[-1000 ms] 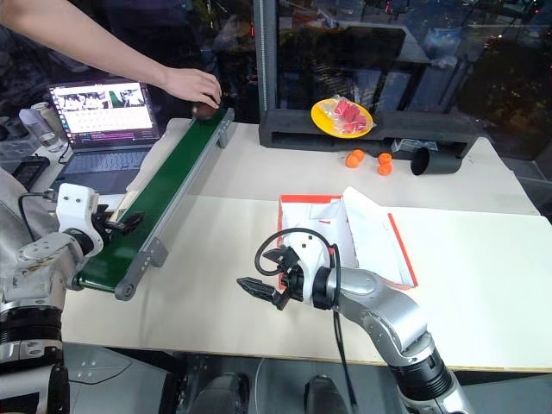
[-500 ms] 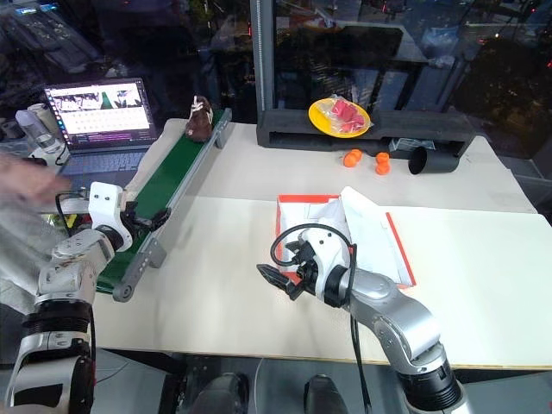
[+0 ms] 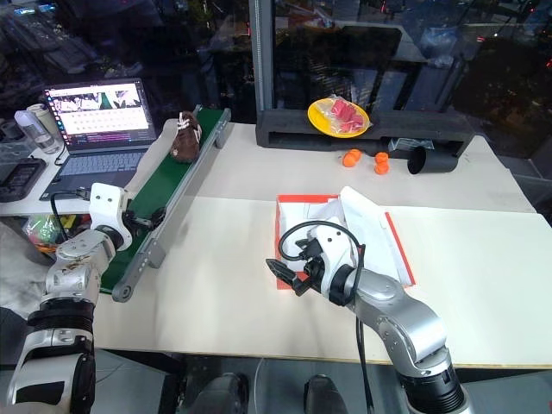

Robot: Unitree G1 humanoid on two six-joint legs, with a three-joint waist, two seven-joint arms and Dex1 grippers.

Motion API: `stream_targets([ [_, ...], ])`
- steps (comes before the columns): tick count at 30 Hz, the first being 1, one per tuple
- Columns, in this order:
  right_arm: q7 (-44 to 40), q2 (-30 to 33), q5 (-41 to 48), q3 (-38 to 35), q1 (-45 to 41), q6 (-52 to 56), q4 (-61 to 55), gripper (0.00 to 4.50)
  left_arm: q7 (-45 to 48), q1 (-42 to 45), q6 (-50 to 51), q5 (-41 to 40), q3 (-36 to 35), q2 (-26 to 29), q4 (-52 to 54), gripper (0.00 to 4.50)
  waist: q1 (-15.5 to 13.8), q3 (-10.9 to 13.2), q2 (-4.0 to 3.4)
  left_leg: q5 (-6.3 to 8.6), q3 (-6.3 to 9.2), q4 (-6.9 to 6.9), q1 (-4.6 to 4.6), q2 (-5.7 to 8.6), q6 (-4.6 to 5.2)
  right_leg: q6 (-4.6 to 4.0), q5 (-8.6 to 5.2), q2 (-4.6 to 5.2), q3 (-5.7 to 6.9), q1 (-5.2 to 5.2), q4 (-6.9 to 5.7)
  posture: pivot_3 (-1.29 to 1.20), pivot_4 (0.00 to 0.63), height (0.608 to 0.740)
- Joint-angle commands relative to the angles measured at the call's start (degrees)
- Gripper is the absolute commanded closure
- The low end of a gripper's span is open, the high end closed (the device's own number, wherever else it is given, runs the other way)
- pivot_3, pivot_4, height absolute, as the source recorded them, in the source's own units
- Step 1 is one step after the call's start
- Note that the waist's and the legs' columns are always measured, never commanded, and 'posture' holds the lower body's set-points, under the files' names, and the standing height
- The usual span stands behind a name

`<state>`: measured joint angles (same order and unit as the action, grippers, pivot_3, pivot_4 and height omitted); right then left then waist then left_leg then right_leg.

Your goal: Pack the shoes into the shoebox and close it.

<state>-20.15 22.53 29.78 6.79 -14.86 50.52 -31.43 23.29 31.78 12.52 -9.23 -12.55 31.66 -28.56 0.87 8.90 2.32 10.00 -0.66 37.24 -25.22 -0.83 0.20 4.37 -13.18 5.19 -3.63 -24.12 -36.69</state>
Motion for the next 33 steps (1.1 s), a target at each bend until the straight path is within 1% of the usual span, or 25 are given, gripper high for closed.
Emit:
stream_targets([
  [1,0.0,0.1,-0.4,-1.0,-1.3,-0.4,-0.7,0.03,-1.5,1.5,-1.5,-0.2,-1.0,-0.2,1.4,0.00,0.0,0.0,0.00,0.00,0.00,0.00,0.00,0.00,0.00,0.00,0.00,0.00,0.00,0.00,0.00,0.00,0.150,0.734],
  [11,-0.9,0.3,-1.6,-0.5,-2.9,-0.3,0.5,0.03,-3.3,3.3,-0.2,1.6,0.3,0.2,3.0,0.00,0.0,0.0,0.00,0.00,0.00,0.00,0.00,0.01,0.00,0.00,0.00,0.00,0.00,0.00,0.01,0.00,0.150,0.734],
  [15,-1.1,0.0,-1.9,-0.2,-3.3,-0.3,0.7,0.03,-9.0,3.8,6.6,4.5,1.4,-0.7,5.6,0.00,0.1,0.0,0.01,0.00,0.00,0.00,0.00,0.00,0.00,0.00,0.00,-0.01,0.00,-0.01,0.00,0.00,0.150,0.734],
  [19,-1.2,-0.3,-2.1,0.1,-3.2,-0.3,0.7,0.03,-11.5,3.7,13.8,4.3,1.8,-2.1,11.5,0.00,0.0,0.0,0.01,0.00,0.01,0.00,0.00,0.00,0.00,0.00,0.00,-0.01,0.00,0.00,-0.01,0.00,0.150,0.734],
  [22,-1.3,-0.4,-2.0,0.1,-3.1,-0.3,0.7,0.03,-12.5,4.4,17.3,4.7,1.8,-2.2,14.1,0.00,0.0,0.0,0.01,0.00,0.01,0.00,0.00,0.01,0.00,0.01,0.00,-0.01,0.00,0.00,-0.01,0.00,0.150,0.734],
  [28,-1.3,-0.5,-1.9,0.3,-3.0,-0.2,0.2,0.03,-13.1,4.2,21.9,5.6,1.7,-0.9,13.0,0.00,0.3,0.0,0.01,0.00,0.01,0.00,0.00,0.01,0.00,0.00,0.00,-0.02,-0.01,-0.01,-0.01,0.00,0.150,0.734],
  [33,-0.9,-0.9,-1.8,-0.3,-3.7,-0.2,0.4,0.03,-12.0,3.9,30.0,4.9,2.9,-1.4,13.4,0.00,0.1,0.0,0.01,0.00,0.01,-0.01,0.00,0.02,0.00,0.00,0.00,-0.02,-0.01,-0.01,-0.01,0.00,0.150,0.734],
])
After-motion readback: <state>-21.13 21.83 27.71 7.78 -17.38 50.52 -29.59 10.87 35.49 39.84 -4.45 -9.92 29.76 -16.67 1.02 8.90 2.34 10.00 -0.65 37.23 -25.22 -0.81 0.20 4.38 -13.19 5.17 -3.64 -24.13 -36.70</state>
